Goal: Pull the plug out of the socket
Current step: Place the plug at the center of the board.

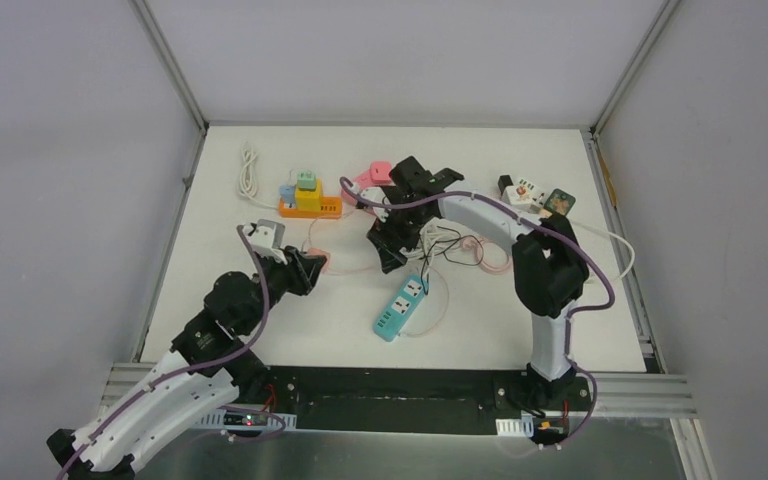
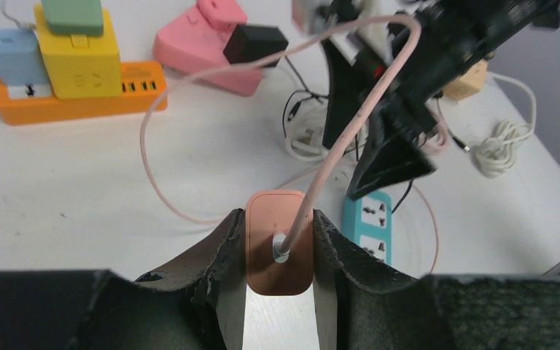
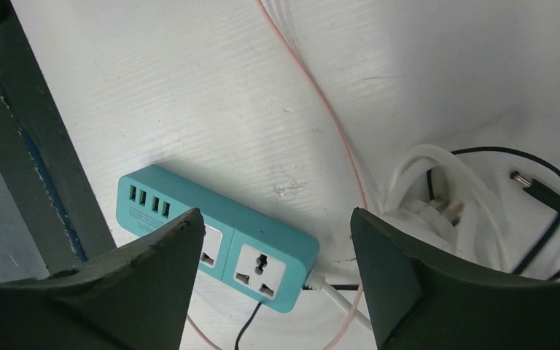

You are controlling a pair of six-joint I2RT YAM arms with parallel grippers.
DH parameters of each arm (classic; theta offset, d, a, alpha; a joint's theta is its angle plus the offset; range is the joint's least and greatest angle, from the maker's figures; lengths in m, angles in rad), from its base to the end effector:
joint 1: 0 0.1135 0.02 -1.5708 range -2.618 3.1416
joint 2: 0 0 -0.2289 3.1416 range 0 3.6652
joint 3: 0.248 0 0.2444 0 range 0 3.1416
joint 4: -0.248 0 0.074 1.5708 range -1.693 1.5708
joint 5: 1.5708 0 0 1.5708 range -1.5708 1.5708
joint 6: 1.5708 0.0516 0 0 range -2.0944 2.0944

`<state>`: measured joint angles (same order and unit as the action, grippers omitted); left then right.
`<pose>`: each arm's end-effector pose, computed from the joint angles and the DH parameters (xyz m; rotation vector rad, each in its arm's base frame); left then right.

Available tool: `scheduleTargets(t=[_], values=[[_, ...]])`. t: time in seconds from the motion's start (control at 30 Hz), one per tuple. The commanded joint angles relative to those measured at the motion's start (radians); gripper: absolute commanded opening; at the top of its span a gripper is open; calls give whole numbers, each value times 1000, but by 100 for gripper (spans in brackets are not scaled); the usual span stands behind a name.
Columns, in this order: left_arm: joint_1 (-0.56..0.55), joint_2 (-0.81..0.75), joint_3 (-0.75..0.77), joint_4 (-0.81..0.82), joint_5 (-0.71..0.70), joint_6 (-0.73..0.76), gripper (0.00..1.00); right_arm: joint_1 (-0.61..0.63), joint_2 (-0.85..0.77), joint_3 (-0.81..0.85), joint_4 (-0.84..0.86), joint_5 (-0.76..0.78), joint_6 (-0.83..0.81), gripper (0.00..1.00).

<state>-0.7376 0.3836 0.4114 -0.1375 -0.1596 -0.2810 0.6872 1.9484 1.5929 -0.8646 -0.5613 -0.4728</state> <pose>0.1292 -0.1063 0.2520 0.2684 1.6976 -0.6291 0.2824 0.2672 0.1895 -1.6171 2.2131 0.8364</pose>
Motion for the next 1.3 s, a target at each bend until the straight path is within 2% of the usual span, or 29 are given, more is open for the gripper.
scheduleTargets(t=[0.0, 0.23, 0.4, 0.5, 0.63, 0.87, 1.2, 1.27], values=[[10, -46, 163, -29, -46, 63, 5, 47, 30, 42, -10, 48, -43, 77], [10, 12, 392, -91, 5, 144, 5, 70, 123, 106, -20, 54, -9, 72], [10, 47, 536, -134, -5, 211, 4, 84, 154, 110, -14, 70, 2, 72], [10, 83, 623, -158, -4, 248, 4, 84, 157, 113, -34, 24, -3, 73], [10, 118, 673, -170, 10, 263, 4, 85, 146, 73, -33, -50, -24, 73], [10, 121, 703, -180, 19, 265, 4, 86, 180, 58, -1, 37, -21, 66], [10, 123, 747, -222, 2, 290, 4, 87, 176, 49, -23, 18, -56, 40], [10, 116, 742, -226, -5, 294, 4, 86, 173, 46, -24, 19, -62, 32]])
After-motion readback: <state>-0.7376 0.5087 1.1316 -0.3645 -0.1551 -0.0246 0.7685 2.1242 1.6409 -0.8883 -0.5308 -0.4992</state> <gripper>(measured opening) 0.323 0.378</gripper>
